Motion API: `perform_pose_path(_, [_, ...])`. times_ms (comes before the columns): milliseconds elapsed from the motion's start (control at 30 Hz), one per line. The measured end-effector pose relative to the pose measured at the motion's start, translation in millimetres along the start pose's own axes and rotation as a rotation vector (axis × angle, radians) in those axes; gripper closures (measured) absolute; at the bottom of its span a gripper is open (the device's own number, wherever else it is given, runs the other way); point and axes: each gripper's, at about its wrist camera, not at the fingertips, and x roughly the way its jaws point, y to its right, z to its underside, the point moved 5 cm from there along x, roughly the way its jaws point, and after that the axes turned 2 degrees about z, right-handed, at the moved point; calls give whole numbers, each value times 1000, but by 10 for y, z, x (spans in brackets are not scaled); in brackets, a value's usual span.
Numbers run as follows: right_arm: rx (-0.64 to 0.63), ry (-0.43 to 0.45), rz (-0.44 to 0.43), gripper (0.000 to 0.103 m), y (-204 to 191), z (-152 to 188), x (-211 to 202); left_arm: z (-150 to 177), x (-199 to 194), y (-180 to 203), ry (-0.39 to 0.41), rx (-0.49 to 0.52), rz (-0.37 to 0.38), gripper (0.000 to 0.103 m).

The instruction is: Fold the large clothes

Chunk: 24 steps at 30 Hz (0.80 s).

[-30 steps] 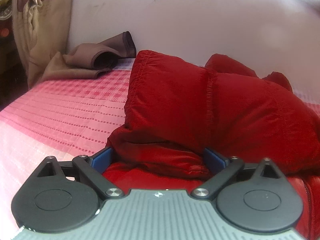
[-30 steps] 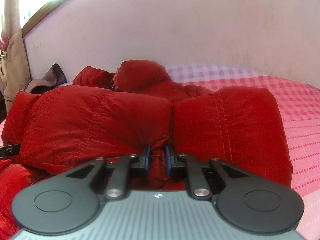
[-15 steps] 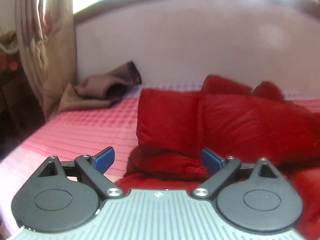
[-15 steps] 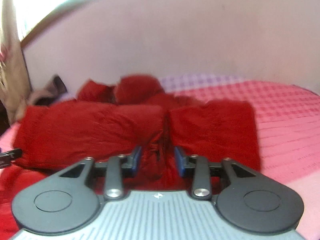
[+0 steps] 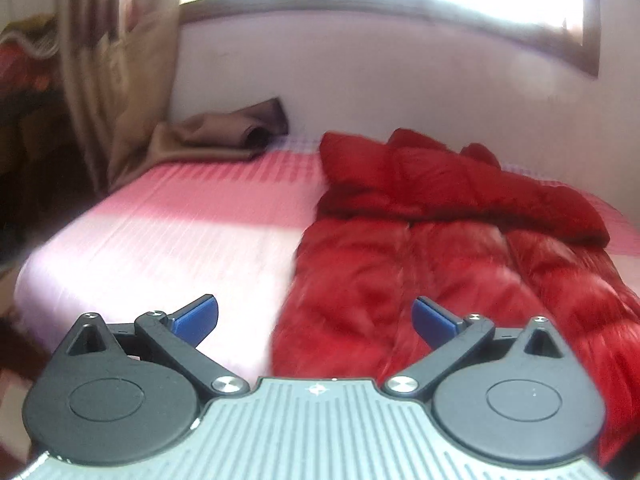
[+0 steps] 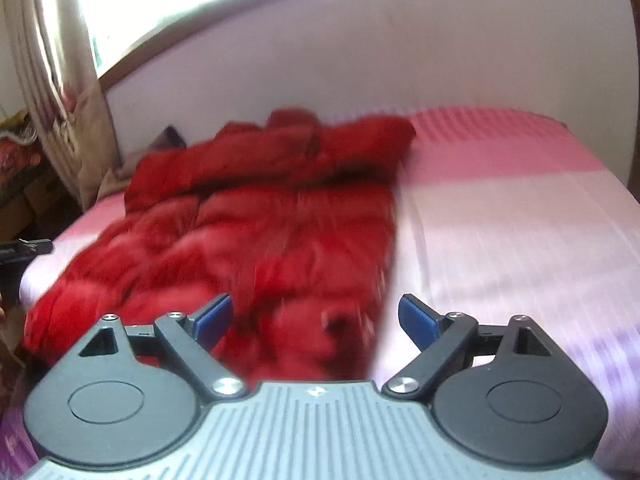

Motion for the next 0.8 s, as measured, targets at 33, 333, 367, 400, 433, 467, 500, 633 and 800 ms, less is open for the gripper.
perform_pose_path(33, [3, 0, 4, 13, 21, 47, -24, 84, -43, -75, -15, -18, 17, 1])
perform_pose_path(333, [161, -65, -123, 13, 82, 327, -4, 573, 58, -328, -129, -86, 111, 5])
perform_pose_path(367, [168, -69, -138, 13, 67, 348, -1, 590, 87, -356, -138, -110, 139, 4])
perform_pose_path(400, [170, -72, -142, 13, 50, 370, 8, 612, 119, -383, -153, -137, 161, 4])
perform_pose_path(433, [168, -75, -144, 15, 28, 390, 14, 632, 151, -405, -166, -158, 170, 4])
perform_pose_path(467, [166, -82, -151, 23, -1, 406, 27, 657, 180, -417, -180, -176, 181, 5])
perform_pose_path(500, [167, -89, -166, 29, -33, 425, 31, 682, 183, -425, -188, -184, 194, 5])
perform_pose_path(633, [188, -83, -182, 45, -66, 466, 52, 756, 266, -414, -222, -225, 257, 10])
perform_pose_path(800, [243, -75, -220, 72, -37, 460, 131, 765, 406, -360, -256, -272, 341, 31])
